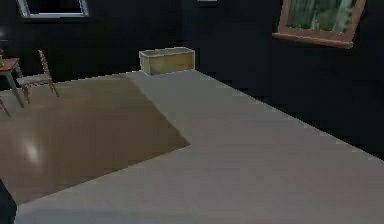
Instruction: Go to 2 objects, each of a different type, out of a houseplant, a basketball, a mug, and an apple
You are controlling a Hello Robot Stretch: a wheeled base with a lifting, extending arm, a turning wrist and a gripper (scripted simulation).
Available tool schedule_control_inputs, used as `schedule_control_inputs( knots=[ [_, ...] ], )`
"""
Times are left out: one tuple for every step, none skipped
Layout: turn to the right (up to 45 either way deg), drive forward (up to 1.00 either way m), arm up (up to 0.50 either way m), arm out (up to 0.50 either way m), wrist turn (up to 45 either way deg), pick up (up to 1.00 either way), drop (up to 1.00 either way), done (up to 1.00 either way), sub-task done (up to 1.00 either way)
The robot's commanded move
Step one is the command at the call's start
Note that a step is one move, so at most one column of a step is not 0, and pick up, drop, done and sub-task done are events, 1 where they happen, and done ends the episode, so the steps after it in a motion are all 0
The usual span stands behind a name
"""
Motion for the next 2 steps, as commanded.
schedule_control_inputs(
  knots=[
    [-30.0,0.0,0.0,0.0,0.0,0.0,0.0,0.0,0.0],
    [0.0,1.0,0.0,0.0,0.0,0.0,0.0,0.0,0.0]
  ],
)
